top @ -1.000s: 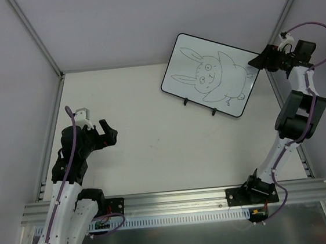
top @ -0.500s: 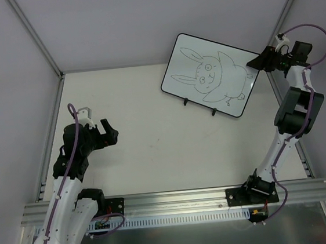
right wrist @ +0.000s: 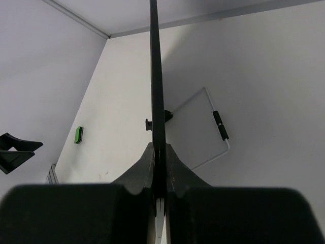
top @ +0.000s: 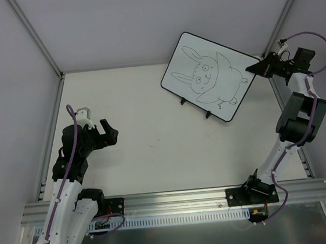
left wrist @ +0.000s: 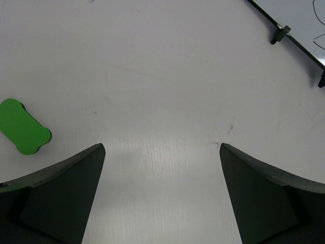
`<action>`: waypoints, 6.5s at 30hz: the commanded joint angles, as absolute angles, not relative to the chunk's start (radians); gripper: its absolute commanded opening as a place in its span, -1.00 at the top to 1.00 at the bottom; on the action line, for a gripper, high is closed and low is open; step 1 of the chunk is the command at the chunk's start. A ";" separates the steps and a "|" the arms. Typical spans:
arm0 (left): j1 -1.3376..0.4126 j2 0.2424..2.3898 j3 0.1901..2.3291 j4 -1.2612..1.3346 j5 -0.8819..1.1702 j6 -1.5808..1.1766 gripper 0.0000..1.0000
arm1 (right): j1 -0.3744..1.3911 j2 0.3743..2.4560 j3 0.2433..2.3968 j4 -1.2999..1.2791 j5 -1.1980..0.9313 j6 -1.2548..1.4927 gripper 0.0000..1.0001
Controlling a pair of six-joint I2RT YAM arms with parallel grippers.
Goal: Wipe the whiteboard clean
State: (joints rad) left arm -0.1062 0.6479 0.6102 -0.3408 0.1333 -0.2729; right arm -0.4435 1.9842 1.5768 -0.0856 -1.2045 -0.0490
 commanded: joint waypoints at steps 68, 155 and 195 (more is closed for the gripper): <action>-0.144 0.813 0.673 -0.308 -0.104 -0.408 -0.98 | -0.396 1.010 0.785 -0.165 -0.342 -0.090 -0.78; -0.190 0.683 0.626 -0.310 -0.091 -0.410 -0.97 | 0.692 1.999 1.404 -0.785 0.805 1.282 0.49; -0.190 0.630 0.618 -0.311 -0.161 -0.405 -0.98 | 1.250 1.717 0.973 -0.615 0.710 1.037 0.99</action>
